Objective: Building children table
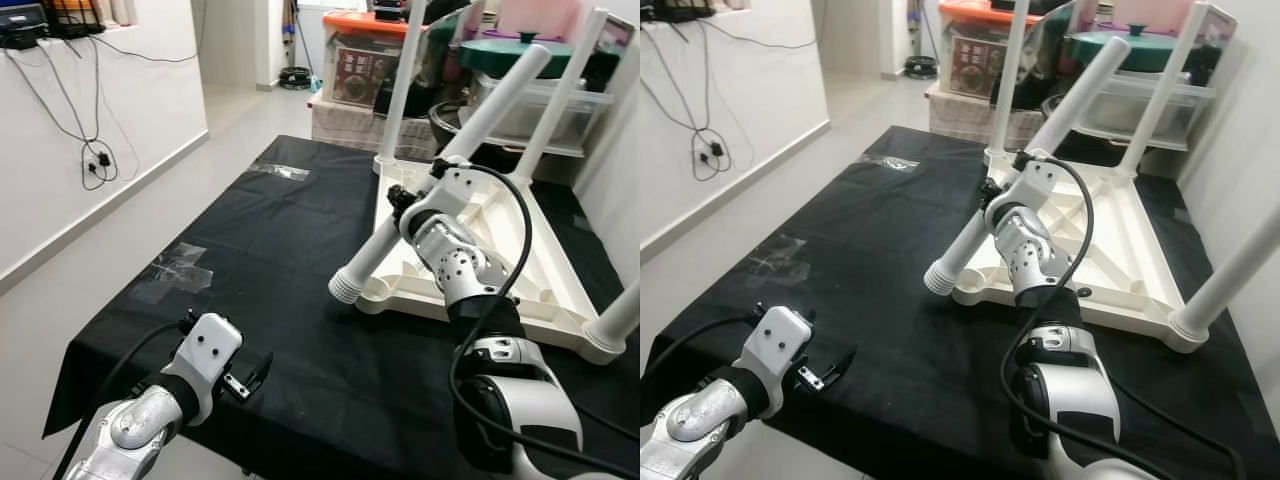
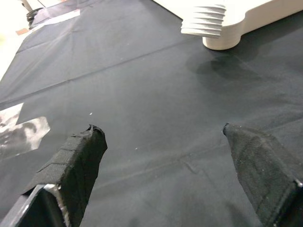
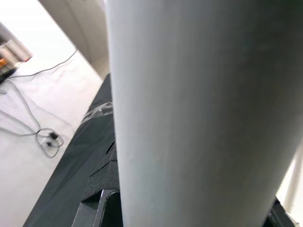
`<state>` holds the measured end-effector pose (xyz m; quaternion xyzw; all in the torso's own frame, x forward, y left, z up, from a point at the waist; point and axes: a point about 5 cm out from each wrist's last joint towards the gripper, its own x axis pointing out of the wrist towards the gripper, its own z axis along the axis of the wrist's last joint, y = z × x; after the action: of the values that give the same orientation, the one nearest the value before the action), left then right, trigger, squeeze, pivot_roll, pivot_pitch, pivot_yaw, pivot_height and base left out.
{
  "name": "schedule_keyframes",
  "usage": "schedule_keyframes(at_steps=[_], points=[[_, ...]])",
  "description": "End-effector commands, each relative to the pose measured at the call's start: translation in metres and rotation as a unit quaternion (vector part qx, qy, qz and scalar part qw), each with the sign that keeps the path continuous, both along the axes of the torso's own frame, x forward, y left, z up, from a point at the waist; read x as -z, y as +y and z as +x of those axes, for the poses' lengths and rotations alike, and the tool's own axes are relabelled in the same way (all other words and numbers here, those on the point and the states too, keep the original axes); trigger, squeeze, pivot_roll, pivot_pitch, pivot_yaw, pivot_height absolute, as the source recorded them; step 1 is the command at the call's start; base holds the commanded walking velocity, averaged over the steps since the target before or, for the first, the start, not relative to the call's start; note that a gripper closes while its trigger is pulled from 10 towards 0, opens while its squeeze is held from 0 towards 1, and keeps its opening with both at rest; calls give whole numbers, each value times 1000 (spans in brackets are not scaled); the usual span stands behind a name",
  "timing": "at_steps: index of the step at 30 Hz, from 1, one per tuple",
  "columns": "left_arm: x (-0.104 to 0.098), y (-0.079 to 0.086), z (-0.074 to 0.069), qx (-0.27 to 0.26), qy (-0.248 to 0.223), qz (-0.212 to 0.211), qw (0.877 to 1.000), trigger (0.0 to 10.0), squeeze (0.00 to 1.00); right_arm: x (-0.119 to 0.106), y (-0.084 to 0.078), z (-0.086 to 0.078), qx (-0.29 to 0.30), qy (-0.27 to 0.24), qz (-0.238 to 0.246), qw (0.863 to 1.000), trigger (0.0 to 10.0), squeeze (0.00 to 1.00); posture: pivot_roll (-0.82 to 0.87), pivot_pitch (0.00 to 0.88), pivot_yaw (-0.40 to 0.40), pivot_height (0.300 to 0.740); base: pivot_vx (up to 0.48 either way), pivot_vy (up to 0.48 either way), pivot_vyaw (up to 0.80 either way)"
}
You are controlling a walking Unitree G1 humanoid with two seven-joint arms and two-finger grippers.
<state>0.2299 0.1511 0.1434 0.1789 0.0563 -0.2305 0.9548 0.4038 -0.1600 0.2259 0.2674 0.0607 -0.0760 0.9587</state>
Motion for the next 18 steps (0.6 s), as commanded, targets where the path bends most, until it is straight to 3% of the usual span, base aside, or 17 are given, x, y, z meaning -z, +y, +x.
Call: schedule_keyframes(at_steps=[1,11,16,18], points=[[3,-1,0,-1,1,5,1000,10000,0,9,-16,-2,44,21,-17,999,0,0,96,0,-64,740,0,0,0],[3,-2,3,-1,-2,9,1000,10000,0,13,-18,-3,94,55,-14,994,0,0,96,0,-59,740,0,0,0],[3,-3,3,0,-2,9,1000,10000,0,12,-18,-3,100,54,-9,993,0,0,96,0,-59,740,0,0,0],[3,-3,4,0,-4,8,1000,10000,0,2,-19,-3,109,21,2,994,0,0,96,0,-58,740,0,0,0]])
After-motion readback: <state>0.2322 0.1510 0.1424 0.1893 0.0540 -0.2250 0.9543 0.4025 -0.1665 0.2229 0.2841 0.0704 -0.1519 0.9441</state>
